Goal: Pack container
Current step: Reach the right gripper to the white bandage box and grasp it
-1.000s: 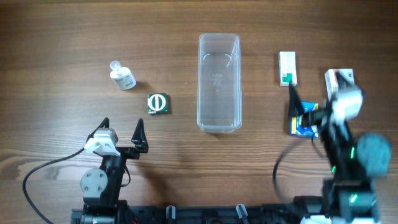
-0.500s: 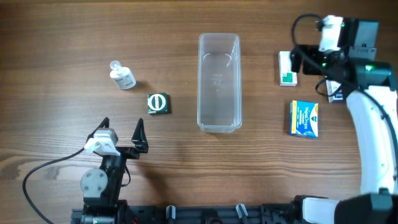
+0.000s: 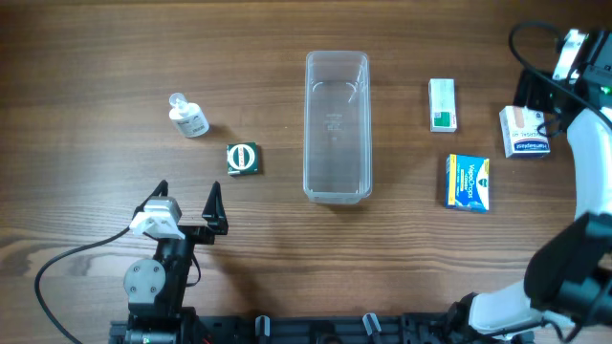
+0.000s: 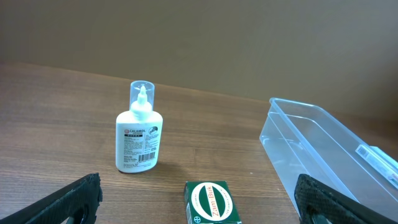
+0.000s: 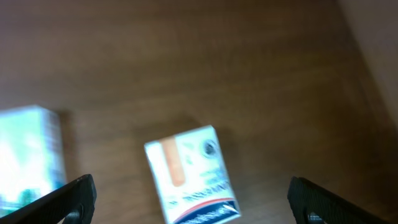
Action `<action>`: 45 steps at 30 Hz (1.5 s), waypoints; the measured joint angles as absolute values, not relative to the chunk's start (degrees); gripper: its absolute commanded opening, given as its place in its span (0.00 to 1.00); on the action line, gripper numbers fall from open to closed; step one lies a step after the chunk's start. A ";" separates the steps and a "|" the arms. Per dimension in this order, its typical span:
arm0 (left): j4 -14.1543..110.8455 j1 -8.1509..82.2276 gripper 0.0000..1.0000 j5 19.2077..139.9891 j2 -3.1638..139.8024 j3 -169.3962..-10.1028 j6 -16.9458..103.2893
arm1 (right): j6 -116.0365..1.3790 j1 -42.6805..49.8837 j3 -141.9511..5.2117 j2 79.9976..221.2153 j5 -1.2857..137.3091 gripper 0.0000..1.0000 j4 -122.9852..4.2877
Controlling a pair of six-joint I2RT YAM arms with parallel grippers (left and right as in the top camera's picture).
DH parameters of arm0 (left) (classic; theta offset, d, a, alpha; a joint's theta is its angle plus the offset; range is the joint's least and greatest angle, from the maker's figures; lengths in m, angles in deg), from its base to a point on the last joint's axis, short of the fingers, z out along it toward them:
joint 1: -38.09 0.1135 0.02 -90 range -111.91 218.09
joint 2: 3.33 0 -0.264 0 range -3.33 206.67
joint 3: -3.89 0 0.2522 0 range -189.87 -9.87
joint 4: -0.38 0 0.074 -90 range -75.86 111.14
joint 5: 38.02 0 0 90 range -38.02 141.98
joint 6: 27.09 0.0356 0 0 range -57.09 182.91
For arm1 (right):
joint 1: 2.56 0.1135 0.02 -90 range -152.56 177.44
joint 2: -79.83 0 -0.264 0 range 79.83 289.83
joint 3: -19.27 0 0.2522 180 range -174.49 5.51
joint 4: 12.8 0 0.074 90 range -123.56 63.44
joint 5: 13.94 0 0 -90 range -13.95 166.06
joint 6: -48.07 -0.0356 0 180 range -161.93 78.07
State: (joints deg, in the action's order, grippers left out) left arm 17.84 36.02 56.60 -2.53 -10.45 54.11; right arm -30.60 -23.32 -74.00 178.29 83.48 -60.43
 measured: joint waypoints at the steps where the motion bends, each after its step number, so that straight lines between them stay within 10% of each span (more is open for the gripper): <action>1: 17.84 36.02 1.00 56.60 -2.53 -10.45 54.11 | -28.32 -23.80 -74.00 179.75 83.91 1.00 -60.93; 45: 17.84 36.02 1.00 56.60 -2.53 -10.45 54.11 | -14.51 -28.98 -74.00 197.59 74.54 0.87 -60.89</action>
